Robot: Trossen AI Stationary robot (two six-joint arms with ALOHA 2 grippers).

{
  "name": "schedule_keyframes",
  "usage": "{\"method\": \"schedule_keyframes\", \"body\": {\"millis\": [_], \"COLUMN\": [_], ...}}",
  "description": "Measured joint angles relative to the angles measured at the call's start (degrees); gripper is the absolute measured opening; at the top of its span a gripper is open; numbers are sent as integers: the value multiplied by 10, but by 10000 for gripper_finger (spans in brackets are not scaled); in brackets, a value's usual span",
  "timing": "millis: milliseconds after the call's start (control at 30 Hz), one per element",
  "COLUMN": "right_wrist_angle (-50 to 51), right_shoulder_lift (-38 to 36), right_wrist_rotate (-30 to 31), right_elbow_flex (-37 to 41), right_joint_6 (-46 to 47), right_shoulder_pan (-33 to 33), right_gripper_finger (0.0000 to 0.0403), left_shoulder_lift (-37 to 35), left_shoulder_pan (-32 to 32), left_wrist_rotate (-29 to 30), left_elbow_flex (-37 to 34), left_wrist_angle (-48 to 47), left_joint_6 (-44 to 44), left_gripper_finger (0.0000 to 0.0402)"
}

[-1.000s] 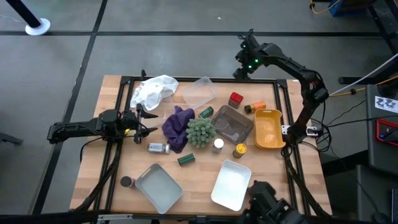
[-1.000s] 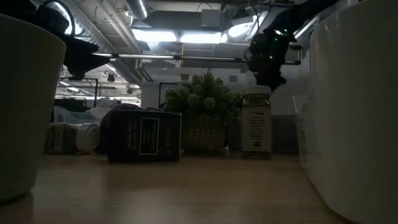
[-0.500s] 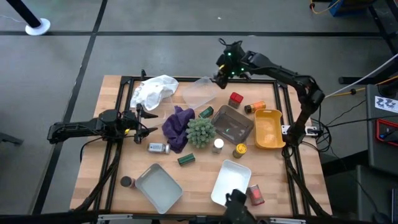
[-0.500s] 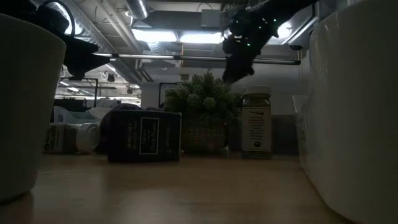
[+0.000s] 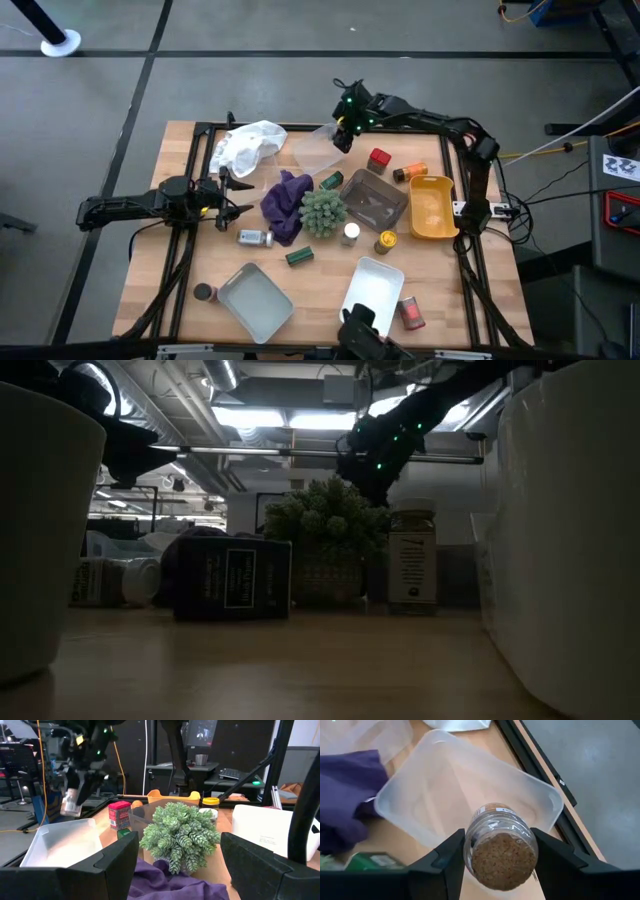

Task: Sort spices by type
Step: Put the right brown seasoning bottle into the right transparent bin

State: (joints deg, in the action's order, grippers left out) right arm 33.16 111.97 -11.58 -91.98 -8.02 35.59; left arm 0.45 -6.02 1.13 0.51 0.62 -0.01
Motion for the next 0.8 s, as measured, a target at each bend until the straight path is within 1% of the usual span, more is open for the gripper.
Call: {"method": "schedule_keyframes", "body": {"millis": [267,300,367,800], "right_wrist_angle": [-8,-7,-7,-6], "right_shoulder_lift": [47,51,54,57], "right_wrist_rotate": [0,12,25,19], "right_elbow_flex": [0,0,0,-1], "right_joint_6": [-1,-7,-13,-13], "right_shoulder_pan": [0,0,0,0], "right_gripper_finger": [193,193,193,193], "left_shoulder_lift": [0,0,0,0], "left_shoulder_pan": [0,0,0,0], "left_wrist_rotate": [0,0,0,0], "left_elbow_flex": [0,0,0,0], "left_wrist_angle": [0,0,0,0], "left_joint_6": [0,0,0,0], "left_gripper_finger": [266,266,266,266]}}
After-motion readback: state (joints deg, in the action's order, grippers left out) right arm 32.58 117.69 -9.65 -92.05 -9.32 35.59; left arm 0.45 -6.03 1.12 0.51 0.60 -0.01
